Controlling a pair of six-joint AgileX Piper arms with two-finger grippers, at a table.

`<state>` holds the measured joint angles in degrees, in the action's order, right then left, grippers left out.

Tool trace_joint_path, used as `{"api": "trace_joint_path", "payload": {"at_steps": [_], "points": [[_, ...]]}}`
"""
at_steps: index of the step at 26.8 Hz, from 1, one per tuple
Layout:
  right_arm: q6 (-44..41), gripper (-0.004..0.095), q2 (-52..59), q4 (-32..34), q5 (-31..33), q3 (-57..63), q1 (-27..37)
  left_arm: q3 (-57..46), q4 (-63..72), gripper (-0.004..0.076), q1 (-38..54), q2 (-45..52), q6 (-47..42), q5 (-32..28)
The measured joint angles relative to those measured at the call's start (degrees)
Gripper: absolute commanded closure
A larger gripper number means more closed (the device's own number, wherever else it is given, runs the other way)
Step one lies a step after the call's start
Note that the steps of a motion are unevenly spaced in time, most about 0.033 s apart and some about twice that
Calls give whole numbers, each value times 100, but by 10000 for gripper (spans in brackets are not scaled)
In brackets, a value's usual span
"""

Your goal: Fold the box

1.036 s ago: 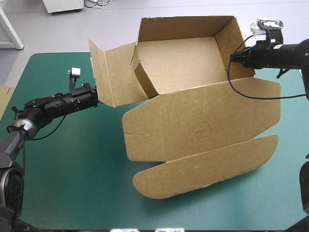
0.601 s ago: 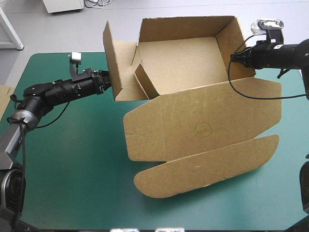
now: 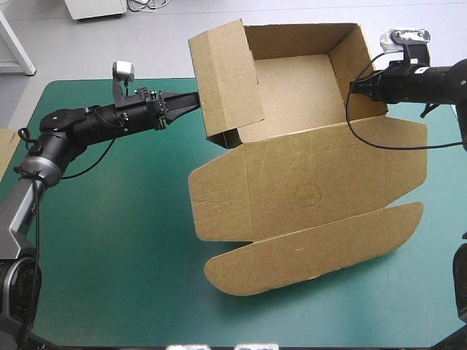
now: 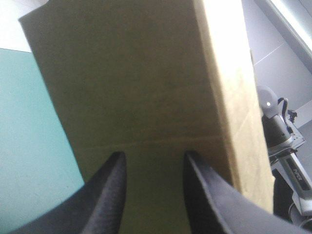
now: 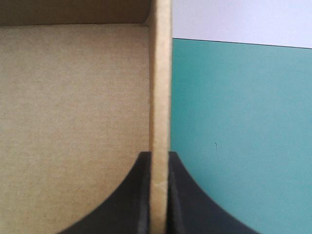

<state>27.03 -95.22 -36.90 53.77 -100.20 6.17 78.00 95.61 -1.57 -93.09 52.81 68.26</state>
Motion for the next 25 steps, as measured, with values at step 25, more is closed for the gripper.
{"api": "trace_joint_path", "payload": {"at_steps": [25], "points": [[-117, 923, 0, 283, 24, 0, 4, 794, -661, 386, -784, -2, -796, -495]]}}
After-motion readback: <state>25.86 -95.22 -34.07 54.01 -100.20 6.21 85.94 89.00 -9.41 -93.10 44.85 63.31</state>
